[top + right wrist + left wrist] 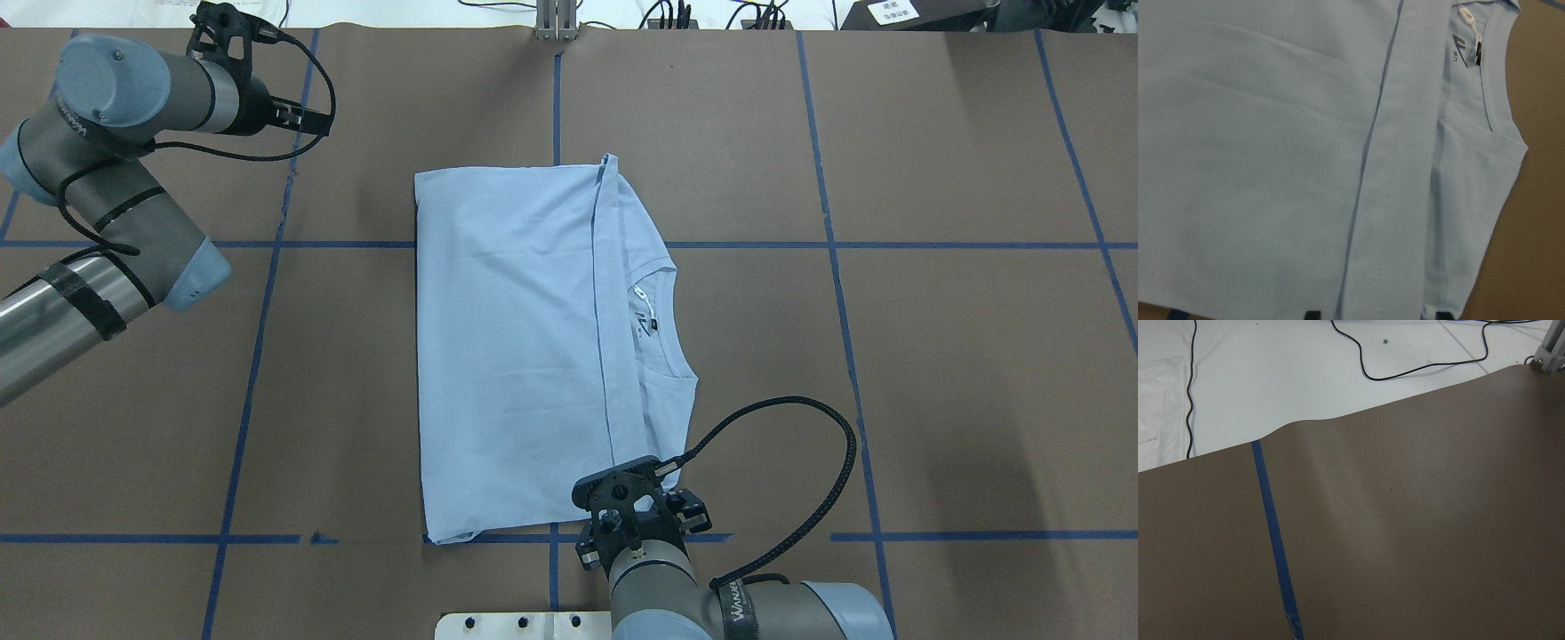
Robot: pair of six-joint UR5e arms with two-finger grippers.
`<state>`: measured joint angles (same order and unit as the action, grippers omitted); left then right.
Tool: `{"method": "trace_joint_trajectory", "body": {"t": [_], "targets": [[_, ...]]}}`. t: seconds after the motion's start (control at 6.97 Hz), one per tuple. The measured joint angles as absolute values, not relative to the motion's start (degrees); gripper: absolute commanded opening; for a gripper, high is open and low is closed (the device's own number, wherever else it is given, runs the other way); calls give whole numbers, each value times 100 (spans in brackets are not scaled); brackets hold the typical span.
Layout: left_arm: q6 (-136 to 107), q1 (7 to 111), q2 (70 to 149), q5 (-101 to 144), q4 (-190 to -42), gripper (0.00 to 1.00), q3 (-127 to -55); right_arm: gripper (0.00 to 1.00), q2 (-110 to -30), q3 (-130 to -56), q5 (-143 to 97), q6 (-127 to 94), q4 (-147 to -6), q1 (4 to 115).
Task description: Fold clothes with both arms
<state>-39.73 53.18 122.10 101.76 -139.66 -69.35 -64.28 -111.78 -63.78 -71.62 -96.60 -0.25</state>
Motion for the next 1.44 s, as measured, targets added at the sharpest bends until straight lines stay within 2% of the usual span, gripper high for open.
{"method": "trace_joint_trajectory", "body": {"t": [0.57, 0.86, 1.0, 1.15, 1.44], "targets": [[-3971, 5317, 12208, 10178, -13966, 100, -6935, 50, -6430, -11160, -6372, -7128, -9659, -26], [-3972, 5317, 12208, 10178, -13966, 100, -6935, 32, -6429, -11124, -6372, -7128, -9659, -26], [-3973, 5317, 12208, 10178, -13966, 100, -6935, 18, -6419, -11122, -6372, -7128, -9659, -30], [-3971, 5317, 12208, 10178, -13966, 100, -6935, 0, -6410, -11126, -6374, -7130, -9657, -32], [-3967, 5318, 12208, 10178, -13966, 100, -6929, 0, -6401, -11135, -6370, -7155, -9655, -33]]}}
